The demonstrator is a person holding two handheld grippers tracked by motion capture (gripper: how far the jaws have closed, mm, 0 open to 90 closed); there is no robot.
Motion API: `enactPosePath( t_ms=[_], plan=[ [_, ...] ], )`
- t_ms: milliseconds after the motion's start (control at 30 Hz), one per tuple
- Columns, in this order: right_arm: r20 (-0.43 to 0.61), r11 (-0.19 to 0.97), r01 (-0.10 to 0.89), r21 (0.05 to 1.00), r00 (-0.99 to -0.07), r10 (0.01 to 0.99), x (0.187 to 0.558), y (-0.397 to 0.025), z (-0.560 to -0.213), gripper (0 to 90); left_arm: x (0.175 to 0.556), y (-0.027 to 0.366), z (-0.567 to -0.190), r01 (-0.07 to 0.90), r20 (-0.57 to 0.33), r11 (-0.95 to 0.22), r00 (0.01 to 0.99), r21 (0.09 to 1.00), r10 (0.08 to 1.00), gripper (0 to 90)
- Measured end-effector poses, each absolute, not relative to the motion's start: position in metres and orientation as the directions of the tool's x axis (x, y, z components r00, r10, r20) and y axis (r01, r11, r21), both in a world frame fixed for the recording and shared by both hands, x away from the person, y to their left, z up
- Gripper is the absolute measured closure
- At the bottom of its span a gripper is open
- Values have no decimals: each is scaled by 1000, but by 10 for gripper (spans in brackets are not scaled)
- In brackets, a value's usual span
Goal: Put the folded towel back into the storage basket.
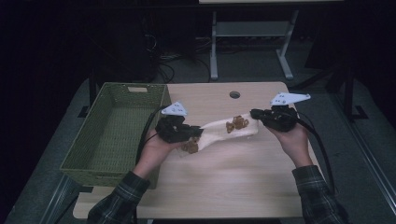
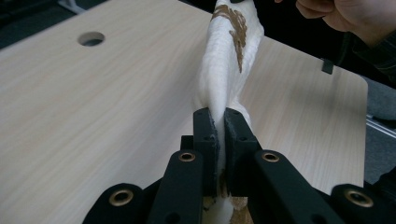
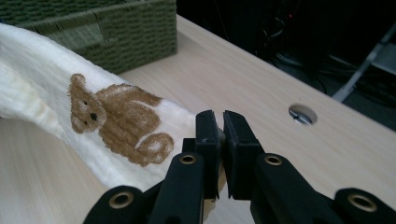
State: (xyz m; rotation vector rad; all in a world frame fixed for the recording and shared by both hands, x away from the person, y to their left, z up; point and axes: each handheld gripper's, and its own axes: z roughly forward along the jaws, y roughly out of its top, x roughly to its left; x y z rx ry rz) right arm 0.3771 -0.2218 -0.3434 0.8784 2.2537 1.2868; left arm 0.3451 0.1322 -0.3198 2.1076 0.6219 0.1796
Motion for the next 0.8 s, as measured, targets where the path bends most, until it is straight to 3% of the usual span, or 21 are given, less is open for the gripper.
enactPosePath(
  t_ms=[367, 800],
  plan=[
    [-61, 392, 256, 884, -767, 638, 399, -174, -310, 850, 343, 176, -281, 345, -41, -451, 828, 823, 559, 848],
    [-86, 426, 202, 882, -820, 567, 423, -106, -293, 850, 333, 235, -269, 370, -17, -427, 771, 825, 637, 848]
  ],
)
